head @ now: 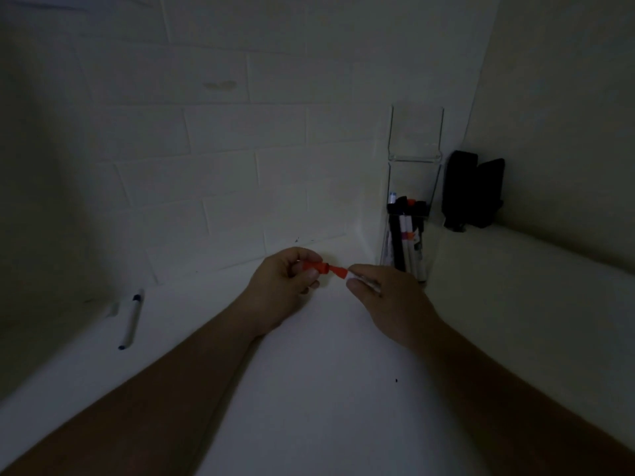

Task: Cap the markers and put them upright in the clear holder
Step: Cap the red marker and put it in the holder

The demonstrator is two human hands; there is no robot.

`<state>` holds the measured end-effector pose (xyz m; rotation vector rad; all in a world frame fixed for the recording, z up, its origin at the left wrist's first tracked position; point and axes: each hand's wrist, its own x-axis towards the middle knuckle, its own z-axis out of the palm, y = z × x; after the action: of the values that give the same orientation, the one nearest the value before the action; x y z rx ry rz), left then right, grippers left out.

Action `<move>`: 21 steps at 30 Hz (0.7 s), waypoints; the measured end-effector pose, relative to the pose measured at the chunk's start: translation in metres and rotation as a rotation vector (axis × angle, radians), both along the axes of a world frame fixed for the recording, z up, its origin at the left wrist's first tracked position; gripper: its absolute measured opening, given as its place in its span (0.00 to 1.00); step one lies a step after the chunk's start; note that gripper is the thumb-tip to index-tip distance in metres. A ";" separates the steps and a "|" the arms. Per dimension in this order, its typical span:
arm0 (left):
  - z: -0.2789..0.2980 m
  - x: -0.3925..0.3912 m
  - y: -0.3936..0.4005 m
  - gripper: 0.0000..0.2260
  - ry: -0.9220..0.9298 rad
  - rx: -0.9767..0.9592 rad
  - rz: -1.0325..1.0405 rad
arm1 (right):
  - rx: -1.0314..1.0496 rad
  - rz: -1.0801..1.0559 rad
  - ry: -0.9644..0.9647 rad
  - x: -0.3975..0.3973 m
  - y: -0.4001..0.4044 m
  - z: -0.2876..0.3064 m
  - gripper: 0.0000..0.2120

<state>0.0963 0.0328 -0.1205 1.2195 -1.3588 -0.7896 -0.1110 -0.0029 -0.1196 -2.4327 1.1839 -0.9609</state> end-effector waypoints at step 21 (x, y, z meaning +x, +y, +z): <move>0.003 -0.014 0.007 0.07 -0.378 -0.158 0.127 | -0.325 -0.062 0.183 0.002 0.001 0.002 0.18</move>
<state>0.0822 0.0394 -0.1176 1.3576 -1.5951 -0.3639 -0.1086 -0.0019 -0.1179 -2.8052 1.2526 -1.0369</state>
